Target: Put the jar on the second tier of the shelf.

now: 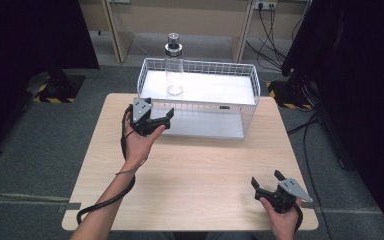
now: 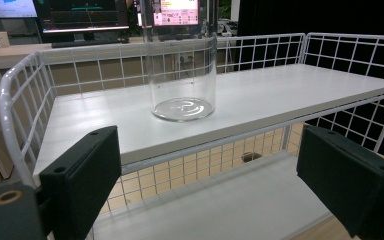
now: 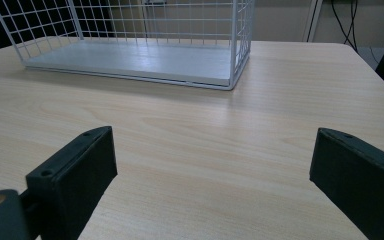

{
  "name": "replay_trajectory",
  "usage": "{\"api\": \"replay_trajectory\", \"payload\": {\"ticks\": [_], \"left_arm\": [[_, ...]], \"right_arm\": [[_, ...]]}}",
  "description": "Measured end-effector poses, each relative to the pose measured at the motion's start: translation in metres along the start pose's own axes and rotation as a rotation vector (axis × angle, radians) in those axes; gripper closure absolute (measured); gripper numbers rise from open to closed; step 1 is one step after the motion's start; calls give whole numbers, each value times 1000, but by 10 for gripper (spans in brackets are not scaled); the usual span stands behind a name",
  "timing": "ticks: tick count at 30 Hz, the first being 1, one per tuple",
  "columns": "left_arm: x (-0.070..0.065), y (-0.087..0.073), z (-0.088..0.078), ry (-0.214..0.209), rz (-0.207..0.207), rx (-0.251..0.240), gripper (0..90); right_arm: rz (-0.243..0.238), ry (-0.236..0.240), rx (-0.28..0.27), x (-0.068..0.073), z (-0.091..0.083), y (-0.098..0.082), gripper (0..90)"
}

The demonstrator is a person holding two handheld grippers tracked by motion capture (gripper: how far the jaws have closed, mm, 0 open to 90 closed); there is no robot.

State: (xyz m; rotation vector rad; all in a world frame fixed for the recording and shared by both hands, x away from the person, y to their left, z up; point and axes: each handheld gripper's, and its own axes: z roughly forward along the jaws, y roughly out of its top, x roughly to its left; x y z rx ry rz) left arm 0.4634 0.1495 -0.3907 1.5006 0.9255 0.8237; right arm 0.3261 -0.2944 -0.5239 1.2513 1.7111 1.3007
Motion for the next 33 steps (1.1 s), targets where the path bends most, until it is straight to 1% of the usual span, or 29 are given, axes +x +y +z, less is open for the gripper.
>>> {"api": "replay_trajectory", "payload": {"ticks": [14, 22, 33], "left_arm": [[6, -13, -13, 3, 1, 7, 101], [9, -20, -21, 4, -7, 10, 102], [12, -34, -30, 5, -17, 26, 101]], "right_arm": [[0, -1, 0, 0, 0, 0, 50], [-1, -1, 0, 0, 0, 0, 50], [0, -1, -1, 0, 0, 0, 50]]}}
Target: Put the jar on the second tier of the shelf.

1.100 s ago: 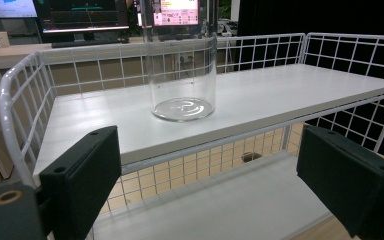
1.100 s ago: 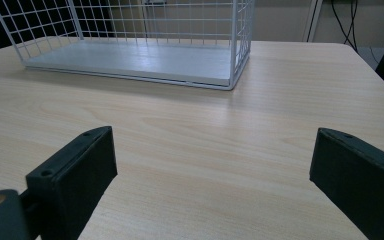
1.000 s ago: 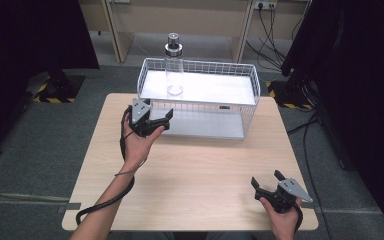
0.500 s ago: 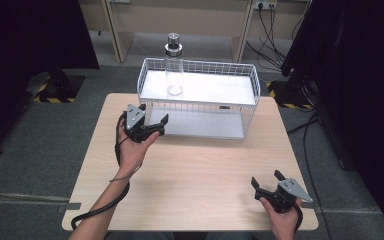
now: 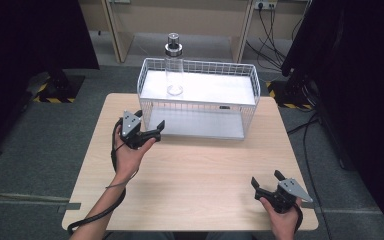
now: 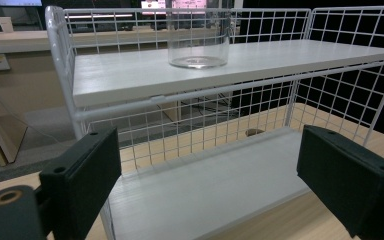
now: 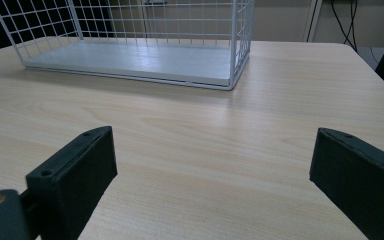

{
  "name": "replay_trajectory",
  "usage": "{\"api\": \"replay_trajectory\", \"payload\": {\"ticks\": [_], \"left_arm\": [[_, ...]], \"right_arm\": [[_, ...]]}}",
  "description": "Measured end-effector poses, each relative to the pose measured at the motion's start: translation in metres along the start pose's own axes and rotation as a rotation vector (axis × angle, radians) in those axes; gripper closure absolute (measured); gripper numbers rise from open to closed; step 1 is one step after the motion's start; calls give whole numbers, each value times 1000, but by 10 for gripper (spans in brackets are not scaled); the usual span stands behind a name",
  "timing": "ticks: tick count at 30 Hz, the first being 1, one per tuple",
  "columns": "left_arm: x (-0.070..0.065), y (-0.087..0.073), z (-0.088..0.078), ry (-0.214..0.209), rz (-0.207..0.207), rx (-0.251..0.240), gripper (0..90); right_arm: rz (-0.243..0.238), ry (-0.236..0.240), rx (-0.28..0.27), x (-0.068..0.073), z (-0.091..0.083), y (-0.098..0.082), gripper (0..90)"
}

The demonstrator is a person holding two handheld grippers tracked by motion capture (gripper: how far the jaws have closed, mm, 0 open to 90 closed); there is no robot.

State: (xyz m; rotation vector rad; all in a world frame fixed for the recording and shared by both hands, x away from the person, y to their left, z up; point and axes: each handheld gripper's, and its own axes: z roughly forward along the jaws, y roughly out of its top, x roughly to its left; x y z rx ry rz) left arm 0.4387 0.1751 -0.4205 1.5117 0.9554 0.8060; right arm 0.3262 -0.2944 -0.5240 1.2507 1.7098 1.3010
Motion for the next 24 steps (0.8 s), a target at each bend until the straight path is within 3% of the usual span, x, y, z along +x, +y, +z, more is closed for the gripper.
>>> {"api": "replay_trajectory", "payload": {"ticks": [24], "left_arm": [[8, -29, -24, 3, -20, 22, 99]], "right_arm": [[0, 0, -1, 0, 0, 0, 50]]}}
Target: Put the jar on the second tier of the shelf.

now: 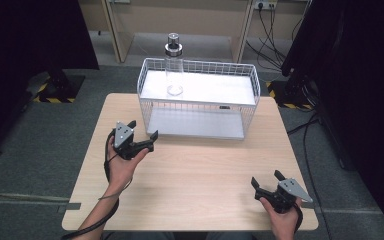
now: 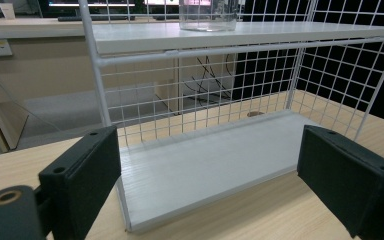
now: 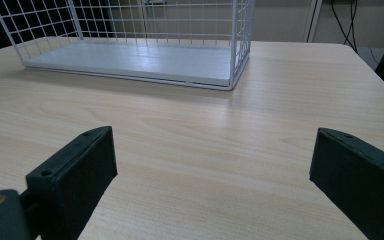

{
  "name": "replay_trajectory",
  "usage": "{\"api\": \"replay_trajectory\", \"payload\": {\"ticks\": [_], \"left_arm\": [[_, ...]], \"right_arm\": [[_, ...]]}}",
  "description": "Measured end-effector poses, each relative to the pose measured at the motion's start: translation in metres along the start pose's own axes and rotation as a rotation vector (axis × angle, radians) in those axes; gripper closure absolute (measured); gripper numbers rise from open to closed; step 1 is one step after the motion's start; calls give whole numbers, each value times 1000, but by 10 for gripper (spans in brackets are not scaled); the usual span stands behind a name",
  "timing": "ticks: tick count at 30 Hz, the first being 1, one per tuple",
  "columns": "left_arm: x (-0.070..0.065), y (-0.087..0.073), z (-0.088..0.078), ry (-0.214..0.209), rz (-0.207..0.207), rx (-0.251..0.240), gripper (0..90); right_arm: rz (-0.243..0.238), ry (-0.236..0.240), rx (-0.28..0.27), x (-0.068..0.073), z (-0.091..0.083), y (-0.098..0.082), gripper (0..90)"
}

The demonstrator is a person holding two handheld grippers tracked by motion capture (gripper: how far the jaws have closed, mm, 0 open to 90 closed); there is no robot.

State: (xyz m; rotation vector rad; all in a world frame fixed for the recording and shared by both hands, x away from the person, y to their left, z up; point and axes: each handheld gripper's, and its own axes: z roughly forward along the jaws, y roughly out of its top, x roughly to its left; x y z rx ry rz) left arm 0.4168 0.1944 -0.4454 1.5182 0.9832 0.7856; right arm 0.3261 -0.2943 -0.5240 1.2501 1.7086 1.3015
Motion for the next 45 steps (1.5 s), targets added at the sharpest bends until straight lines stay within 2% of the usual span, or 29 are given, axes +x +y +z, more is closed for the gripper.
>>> {"api": "replay_trajectory", "payload": {"ticks": [15, 45], "left_arm": [[4, -20, -15, -3, -14, 22, 99], [10, -50, -45, -7, -33, 68, 99]], "right_arm": [[1, -1, 0, 0, 0, 0, 50], [-2, -2, -1, 0, 0, 0, 50]]}}
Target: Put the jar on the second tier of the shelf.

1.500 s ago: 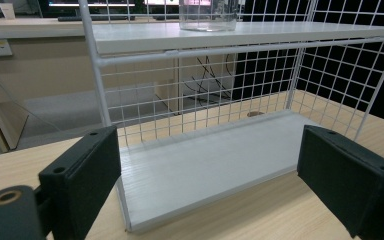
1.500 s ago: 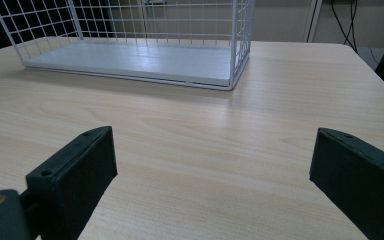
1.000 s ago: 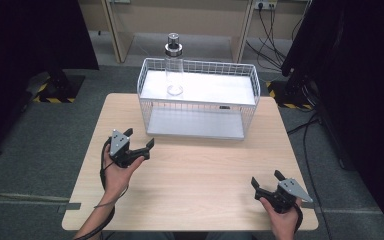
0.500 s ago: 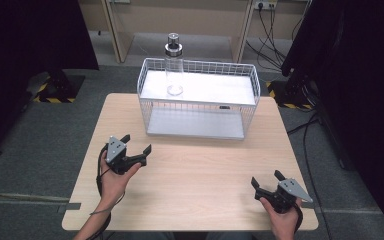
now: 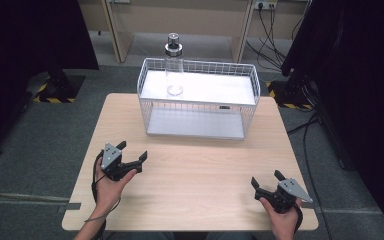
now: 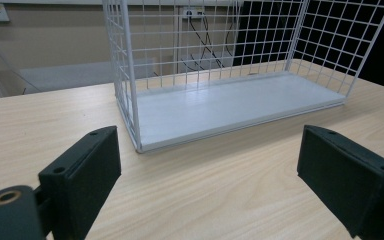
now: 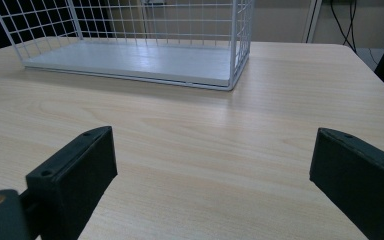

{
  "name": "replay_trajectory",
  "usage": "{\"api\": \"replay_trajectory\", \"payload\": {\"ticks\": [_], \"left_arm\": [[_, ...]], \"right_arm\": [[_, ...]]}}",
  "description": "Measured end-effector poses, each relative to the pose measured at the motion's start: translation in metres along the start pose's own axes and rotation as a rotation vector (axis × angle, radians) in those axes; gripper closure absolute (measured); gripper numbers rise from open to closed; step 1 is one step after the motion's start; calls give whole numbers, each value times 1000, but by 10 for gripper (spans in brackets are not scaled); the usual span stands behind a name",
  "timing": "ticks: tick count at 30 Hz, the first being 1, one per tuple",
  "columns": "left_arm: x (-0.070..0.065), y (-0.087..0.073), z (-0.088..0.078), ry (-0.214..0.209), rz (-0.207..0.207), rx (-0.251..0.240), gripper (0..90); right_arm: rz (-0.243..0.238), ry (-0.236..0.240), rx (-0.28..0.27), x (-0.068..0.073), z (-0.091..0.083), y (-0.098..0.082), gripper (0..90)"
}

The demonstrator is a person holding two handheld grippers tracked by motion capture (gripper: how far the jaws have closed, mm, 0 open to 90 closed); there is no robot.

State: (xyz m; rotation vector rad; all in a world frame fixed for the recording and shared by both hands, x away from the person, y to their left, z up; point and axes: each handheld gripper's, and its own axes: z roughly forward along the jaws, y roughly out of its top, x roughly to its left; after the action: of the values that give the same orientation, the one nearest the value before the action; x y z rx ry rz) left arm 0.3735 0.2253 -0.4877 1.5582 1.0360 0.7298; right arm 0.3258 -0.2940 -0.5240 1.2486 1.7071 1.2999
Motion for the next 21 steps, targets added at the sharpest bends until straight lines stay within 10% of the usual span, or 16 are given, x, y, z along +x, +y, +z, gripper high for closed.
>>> {"api": "replay_trajectory", "payload": {"ticks": [21], "left_arm": [[10, -29, -14, 16, -23, 51, 99]], "right_arm": [[1, -1, -2, 0, 0, 0, 50]]}}
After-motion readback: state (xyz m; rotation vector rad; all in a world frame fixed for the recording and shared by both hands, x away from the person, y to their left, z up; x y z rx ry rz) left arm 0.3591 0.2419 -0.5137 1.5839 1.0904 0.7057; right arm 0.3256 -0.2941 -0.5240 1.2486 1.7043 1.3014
